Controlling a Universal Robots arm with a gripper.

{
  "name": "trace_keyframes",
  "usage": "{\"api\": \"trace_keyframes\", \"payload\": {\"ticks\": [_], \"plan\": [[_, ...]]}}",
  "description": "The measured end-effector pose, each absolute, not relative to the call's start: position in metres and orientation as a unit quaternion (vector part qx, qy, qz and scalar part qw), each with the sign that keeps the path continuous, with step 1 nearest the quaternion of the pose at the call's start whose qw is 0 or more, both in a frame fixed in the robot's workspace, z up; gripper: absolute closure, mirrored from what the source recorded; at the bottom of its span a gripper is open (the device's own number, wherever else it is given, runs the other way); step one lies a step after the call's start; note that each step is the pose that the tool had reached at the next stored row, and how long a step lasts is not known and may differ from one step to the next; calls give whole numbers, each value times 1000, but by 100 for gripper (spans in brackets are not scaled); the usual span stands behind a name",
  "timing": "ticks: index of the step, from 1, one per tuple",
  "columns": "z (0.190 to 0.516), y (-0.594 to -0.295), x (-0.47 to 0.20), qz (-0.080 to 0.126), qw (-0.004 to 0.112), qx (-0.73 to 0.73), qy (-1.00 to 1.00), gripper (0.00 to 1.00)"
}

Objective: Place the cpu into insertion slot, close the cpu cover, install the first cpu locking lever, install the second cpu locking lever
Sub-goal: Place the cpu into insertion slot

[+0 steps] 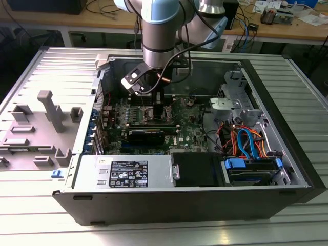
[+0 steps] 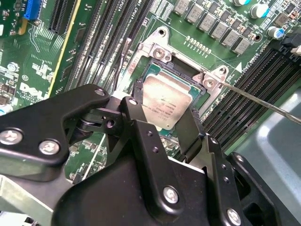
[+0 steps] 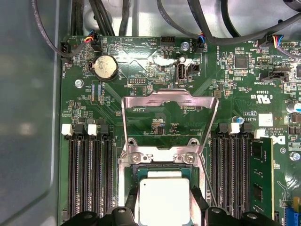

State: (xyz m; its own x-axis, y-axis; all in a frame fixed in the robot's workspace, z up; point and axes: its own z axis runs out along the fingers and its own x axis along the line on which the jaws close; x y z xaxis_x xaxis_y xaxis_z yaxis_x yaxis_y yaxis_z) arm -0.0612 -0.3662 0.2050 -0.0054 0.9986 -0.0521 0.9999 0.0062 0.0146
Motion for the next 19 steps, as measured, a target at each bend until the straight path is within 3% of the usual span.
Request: {"api": "trace_keyframes", "payload": {"ticks": [19], "plan": [[203,-366,-60,-11,21,706,708,47]]}}
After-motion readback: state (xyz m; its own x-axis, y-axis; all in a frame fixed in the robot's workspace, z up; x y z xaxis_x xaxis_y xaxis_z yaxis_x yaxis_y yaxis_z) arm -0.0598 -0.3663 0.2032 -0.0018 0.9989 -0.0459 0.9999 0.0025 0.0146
